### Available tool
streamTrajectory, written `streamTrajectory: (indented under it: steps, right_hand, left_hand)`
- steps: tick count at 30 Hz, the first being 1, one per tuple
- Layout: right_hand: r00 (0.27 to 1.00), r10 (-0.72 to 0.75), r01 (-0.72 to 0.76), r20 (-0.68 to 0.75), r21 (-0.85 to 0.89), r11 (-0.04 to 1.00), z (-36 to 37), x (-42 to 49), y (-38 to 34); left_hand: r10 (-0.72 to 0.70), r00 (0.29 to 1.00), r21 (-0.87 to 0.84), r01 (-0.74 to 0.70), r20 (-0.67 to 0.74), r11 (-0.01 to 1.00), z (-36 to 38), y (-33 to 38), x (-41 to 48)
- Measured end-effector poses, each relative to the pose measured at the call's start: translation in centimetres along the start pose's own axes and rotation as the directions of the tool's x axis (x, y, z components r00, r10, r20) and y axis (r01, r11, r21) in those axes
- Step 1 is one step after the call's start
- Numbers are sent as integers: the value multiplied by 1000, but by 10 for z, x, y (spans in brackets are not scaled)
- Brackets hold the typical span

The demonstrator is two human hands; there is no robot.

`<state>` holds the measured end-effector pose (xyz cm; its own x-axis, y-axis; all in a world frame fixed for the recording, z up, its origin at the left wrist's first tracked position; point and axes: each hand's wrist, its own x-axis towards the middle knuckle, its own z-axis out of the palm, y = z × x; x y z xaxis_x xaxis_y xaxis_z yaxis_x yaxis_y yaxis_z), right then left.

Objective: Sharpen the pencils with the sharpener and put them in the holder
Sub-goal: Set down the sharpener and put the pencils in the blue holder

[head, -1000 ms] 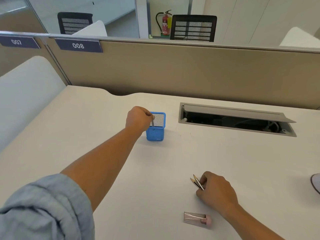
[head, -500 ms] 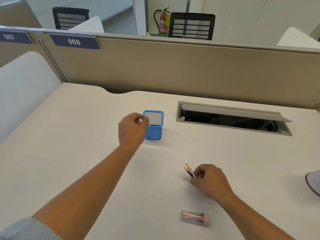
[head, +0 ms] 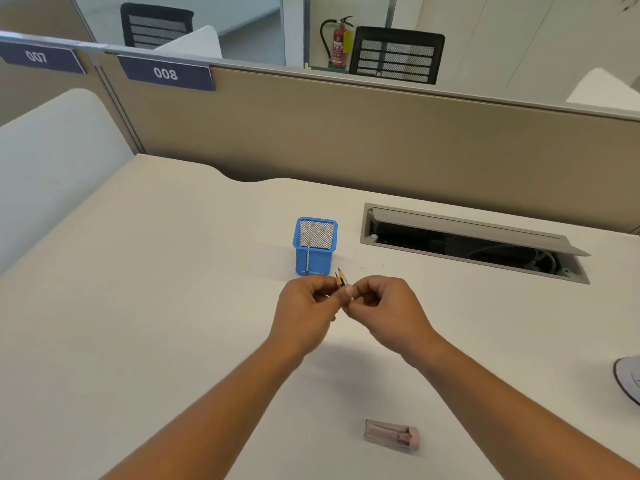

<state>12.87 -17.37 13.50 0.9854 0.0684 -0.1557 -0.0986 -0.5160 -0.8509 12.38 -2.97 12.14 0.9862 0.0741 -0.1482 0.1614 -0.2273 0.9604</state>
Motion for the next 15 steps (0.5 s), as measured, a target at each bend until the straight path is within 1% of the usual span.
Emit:
streamTrajectory:
  steps: [2, 5, 7, 9, 11, 13, 15]
  right_hand:
    - [1000, -5, 5, 20, 4, 1000, 0, 4, -4]
    - [999, -15, 15, 36, 20, 1000, -2, 13, -10]
    - [999, -15, 14, 34, 26, 1000, -2, 21, -14]
    - [999, -24, 24, 23, 11, 1000, -2, 33, -17]
    - [999, -41, 41, 8, -5, 999, -3, 48, -22]
    - [999, -42, 42, -7, -9, 999, -4, 65, -29]
    - [999, -40, 40, -17, -4, 999, -4, 81, -37]
  left_hand:
    - [9, 1000, -11, -9, -16, 1000, -5, 1, 2]
    - [4, 997, -52, -8, -76, 999, -11, 3, 7]
    - [19, 993, -50, -24, -113, 998, -16, 6, 15]
    - [65, 986, 17, -64, -151, 998, -21, 10, 28]
    - [112, 976, 133, -88, -187, 987, -28, 17, 45]
    - [172, 962, 283, -108, -213, 953, -36, 23, 64]
    - [214, 950, 388, -113, -229, 915, -41, 28, 80]
